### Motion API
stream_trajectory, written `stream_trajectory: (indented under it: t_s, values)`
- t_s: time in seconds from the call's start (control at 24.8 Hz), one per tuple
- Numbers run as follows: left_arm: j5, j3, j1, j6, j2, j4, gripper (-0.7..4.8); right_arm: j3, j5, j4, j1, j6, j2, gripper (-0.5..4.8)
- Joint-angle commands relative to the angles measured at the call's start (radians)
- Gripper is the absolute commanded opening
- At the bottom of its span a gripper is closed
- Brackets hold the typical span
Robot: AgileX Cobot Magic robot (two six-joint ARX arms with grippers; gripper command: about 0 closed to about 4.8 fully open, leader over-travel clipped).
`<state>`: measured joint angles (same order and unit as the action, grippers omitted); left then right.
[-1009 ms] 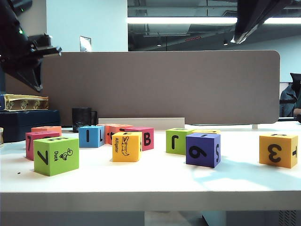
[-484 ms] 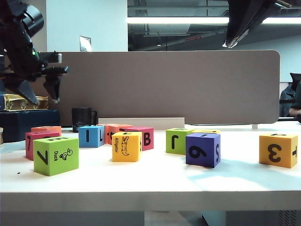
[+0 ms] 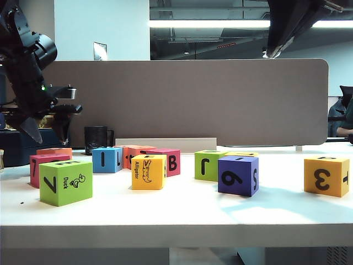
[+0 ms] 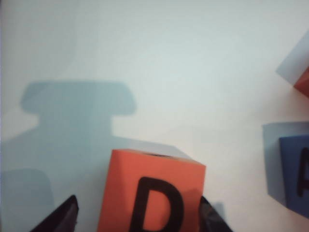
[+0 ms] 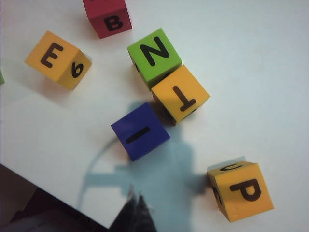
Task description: Select the appropriate blocks from the scattered letter blocks on the table and arrange them in a row to spell out "DEEP".
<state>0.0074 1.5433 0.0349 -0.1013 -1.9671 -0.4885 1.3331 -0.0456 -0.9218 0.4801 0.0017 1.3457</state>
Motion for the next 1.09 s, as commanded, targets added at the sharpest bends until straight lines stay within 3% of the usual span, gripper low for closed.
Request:
stream_trajectory:
  t_s: [0.04,0.12,0.69,0.93,1.09]
  values:
    - [-0.014,0.003,-0.001,-0.007,-0.013,0.026,3.25,0.005,-0.002,-0.013,0.001,0.001,-0.002,-0.02]
    - [-0.014,0.003,-0.001,-0.007,-0.022,0.027,3.45,0.005,-0.001,-0.015,0.001,0.001,-0.002,-0.02]
    - [-0.015,0.004,0.002,0.001,-0.053,0.023,3.44,0.005,0.002,-0.016,0.001,0.001,0.001,-0.01]
    - [-0.095,0.019,0.002,0.004,-0.053,-0.001,3.44,0.005,0.002,-0.016,0.001,0.001,0.001,-0.01]
    - [-0.099,0.072,0.002,0.004,-0.052,-0.05,3.44,0.005,0.001,-0.016,0.001,0.001,0.001,-0.01]
